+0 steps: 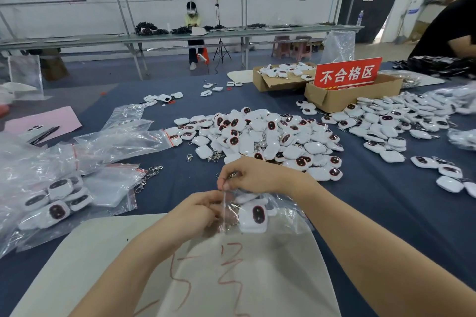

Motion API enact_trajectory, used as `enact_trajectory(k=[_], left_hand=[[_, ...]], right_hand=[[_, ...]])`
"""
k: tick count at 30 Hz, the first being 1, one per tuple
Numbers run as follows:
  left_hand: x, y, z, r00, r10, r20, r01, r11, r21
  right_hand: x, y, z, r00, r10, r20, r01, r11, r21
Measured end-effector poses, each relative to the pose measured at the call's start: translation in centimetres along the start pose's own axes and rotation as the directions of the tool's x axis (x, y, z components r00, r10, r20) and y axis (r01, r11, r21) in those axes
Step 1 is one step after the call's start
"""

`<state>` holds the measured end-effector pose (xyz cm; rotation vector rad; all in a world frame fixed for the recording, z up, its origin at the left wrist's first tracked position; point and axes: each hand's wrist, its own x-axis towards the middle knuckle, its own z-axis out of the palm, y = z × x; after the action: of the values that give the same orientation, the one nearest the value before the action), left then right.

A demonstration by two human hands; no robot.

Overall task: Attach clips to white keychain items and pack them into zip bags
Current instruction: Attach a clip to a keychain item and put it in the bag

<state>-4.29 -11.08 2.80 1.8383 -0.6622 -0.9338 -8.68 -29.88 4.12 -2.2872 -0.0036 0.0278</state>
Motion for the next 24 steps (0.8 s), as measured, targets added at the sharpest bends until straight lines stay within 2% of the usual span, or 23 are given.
enact_trajectory(k=[3, 5, 7, 9, 11, 13, 15, 17, 21, 24], left_hand=[[0.3, -0.4, -0.5, 1.000, 0.011, 0.004, -0.011, 1.000, 0.001], [0.6, -0.9, -1.1, 0.997, 0.068, -0.021, -0.067, 0.997, 0.046], [1.2, -1.3, -1.9, 0.979, 0.145, -0.145, -0.131, 0.986, 0.098], [1.9, -1.7, -2.7, 0.934, 0.172, -0.312, -0.153, 0.985, 0.086], [2.7, -2.3, -3.1, 0.882, 0.187, -0.433, -0.166, 0.982, 0.086], [3.4, -2.8, -3.0, 0.849, 0.212, -0.484, -0.180, 0.977, 0.113], [4.1, -3.1, -2.4, 0.825, 0.240, -0.511, -0.182, 0.970, 0.163], [4.9, -3.1, -2.0, 0.802, 0.267, -0.535, -0.185, 0.962, 0.202], [6.9, -2.5, -1.2, 0.792, 0.291, -0.537, -0.170, 0.950, 0.264], [8.0, -2.0, -0.8, 0.801, 0.300, -0.518, -0.116, 0.927, 0.357]], right_hand=[[0.0, 0.3, 0.4, 1.000, -0.006, 0.011, 0.005, 1.000, 0.019], [-0.1, 0.3, 0.3, 1.000, -0.011, 0.009, 0.011, 0.999, 0.043], [-0.2, 0.2, 0.0, 0.997, 0.004, -0.081, 0.006, 0.992, 0.125], [0.1, 0.3, -0.2, 0.965, 0.021, -0.262, 0.010, 0.993, 0.117], [0.7, 1.0, -0.3, 0.899, 0.039, -0.435, -0.102, 0.987, -0.122], [1.0, 2.1, 0.1, 0.860, 0.138, -0.492, -0.360, 0.847, -0.391], [1.0, 3.3, 0.9, 0.839, 0.265, -0.474, -0.494, 0.735, -0.464], [1.0, 4.5, 1.6, 0.851, 0.272, -0.450, -0.486, 0.734, -0.475], [0.9, 5.9, 1.2, 0.866, 0.114, -0.486, -0.351, 0.831, -0.431], [0.9, 6.7, 1.3, 0.867, 0.072, -0.493, -0.273, 0.897, -0.348]])
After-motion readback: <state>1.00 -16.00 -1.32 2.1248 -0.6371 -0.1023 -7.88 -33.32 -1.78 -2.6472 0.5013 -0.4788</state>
